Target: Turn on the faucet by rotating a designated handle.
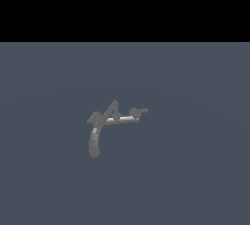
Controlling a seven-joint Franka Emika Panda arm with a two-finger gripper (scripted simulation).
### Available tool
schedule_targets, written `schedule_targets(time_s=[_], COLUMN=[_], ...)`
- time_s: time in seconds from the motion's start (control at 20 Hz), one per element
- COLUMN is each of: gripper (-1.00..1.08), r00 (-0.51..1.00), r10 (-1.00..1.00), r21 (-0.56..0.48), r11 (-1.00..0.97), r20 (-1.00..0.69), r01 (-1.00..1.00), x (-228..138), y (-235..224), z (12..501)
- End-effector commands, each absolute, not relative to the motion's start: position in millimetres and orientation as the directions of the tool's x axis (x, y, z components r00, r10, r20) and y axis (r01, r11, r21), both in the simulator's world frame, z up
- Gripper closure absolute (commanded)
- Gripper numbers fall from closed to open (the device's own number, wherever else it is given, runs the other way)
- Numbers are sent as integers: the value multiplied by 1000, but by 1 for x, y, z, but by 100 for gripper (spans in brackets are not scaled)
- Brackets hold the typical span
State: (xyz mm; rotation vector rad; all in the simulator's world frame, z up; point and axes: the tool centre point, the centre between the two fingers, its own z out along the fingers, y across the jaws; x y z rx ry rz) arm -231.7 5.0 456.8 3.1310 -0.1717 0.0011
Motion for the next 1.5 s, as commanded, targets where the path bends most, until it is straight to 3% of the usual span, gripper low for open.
schedule_targets(time_s=[0.0, 0.65, 1.45], gripper=[108, 108, 108], r00=[989, 902, 677], r10=[-147, -432, -736], r21=[5, 2, -3], r11=[-989, -902, -677], r20=[1, 0, -3], r01=[-147, -432, -736], x=[-225, -165, -84], y=[8, 26, 21], z=[445, 356, 243])
